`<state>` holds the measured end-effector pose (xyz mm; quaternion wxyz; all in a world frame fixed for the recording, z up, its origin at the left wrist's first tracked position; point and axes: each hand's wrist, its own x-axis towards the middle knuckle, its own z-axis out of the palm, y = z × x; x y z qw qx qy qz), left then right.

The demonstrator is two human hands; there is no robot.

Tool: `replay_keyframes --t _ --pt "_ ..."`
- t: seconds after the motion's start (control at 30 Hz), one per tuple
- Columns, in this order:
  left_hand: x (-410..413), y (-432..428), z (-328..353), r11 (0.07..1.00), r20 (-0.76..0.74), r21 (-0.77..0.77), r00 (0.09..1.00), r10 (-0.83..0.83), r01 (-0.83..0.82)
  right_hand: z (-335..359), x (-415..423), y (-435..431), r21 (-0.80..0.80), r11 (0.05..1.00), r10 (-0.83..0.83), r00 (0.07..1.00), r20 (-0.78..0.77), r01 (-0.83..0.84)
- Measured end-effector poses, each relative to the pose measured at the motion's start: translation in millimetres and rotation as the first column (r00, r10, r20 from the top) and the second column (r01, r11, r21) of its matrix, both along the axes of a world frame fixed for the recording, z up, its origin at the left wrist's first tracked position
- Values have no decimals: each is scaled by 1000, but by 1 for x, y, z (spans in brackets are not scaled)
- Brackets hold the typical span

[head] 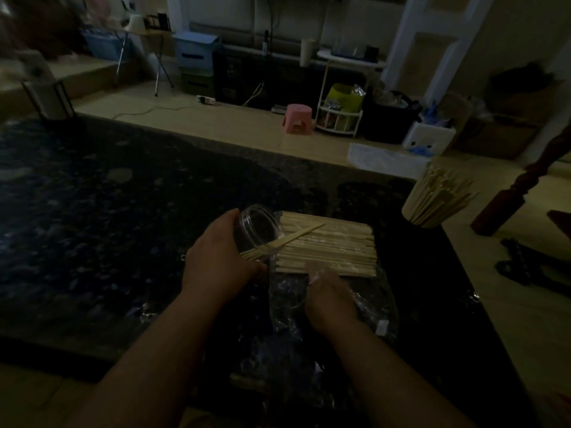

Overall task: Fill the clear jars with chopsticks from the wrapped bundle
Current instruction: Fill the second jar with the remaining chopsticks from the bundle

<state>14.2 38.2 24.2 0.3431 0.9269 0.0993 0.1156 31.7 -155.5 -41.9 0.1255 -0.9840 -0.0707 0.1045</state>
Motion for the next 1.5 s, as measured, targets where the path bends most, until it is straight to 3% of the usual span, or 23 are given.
replay_keyframes --t 0.17,0.37,0.6,0.77,0.97,1.1,1.23,1.4,1.5 --pt "2 2 -1 1000 -5 -9 1000 12 -12 1 18 2 -122 992 52 997 66 -43" --pt "2 2 -1 999 9 -31 1000 -7 7 8 34 6 -228 971 65 998 -3 -64" --pt "3 2 -2 1000 -8 -20 1000 -3 3 9 39 7 -206 977 39 998 -51 -49" --pt "2 1 -2 1000 -21 -17 1000 -19 18 11 39 9 -346 931 96 992 -88 -120" --pt "0 -1 0 999 -17 -25 999 -33 33 16 43 12 -254 965 44 994 -97 -67" --pt "0 -1 0 999 -17 -25 999 -36 36 13 36 12 -298 953 56 998 -27 -61" --pt "0 0 1 999 -14 -27 999 -39 39 10 20 3 -222 973 59 998 -35 -66" --pt "-2 -1 3 999 -28 -4 999 -35 35 22 -6 -2 -255 954 205 961 184 -155" --pt "-5 -3 5 999 -3 -5 999 -46 46 23 -20 -1 -250 950 243 946 214 -187"
